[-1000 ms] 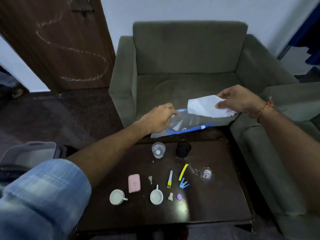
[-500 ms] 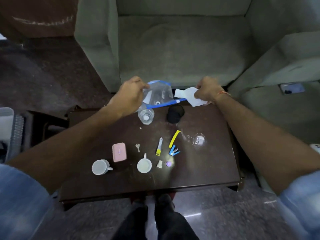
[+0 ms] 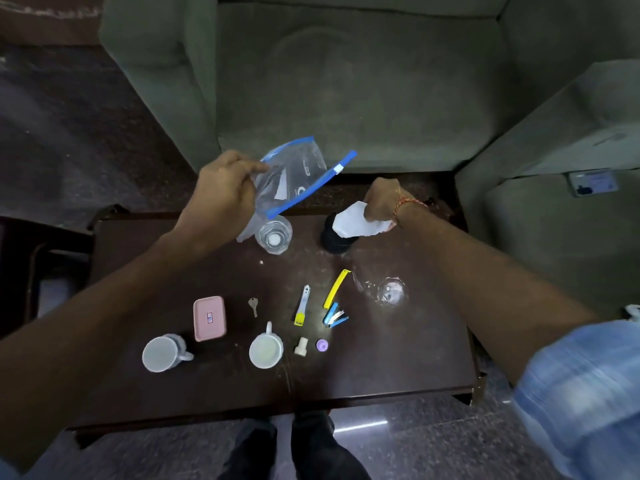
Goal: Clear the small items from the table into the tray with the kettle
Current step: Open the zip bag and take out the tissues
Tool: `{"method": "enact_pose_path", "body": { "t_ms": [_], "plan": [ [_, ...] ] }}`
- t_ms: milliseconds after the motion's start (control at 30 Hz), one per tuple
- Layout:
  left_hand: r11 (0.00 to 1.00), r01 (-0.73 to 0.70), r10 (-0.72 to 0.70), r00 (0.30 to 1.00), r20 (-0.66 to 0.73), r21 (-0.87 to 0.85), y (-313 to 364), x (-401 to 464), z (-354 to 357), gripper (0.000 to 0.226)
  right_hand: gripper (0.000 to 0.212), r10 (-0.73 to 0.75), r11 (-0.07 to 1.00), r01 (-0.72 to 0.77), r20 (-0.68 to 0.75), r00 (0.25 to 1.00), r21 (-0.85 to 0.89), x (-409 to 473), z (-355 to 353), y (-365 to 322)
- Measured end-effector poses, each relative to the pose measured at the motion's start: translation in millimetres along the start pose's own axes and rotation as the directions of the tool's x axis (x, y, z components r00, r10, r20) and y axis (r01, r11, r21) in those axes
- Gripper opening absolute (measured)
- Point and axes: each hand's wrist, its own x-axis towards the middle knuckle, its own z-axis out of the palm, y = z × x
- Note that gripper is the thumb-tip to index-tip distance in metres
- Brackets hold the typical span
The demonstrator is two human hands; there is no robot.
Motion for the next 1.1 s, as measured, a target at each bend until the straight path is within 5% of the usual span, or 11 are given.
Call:
{"method": "enact_pose_path", "body": {
  "t_ms": [533, 1100],
  "plan": [
    [0.995, -0.019, 0.013, 0.998, -0.057, -0.098, -10.0, -13.9, 18.0, 0.033, 0.038, -0.026, 0.981, 0.007, -0.099, 0.995, -0.192, 56.5, 72.1, -7.5],
    [0.984, -0.037, 0.029, 0.998, -0.048, -0.175, -4.9, -10.0, 15.2, 0.033, 0.047, 0.125, 0.968, -0.104, -0.077, 0.989, 0.227, 54.8, 48.1, 5.6]
  ]
}}
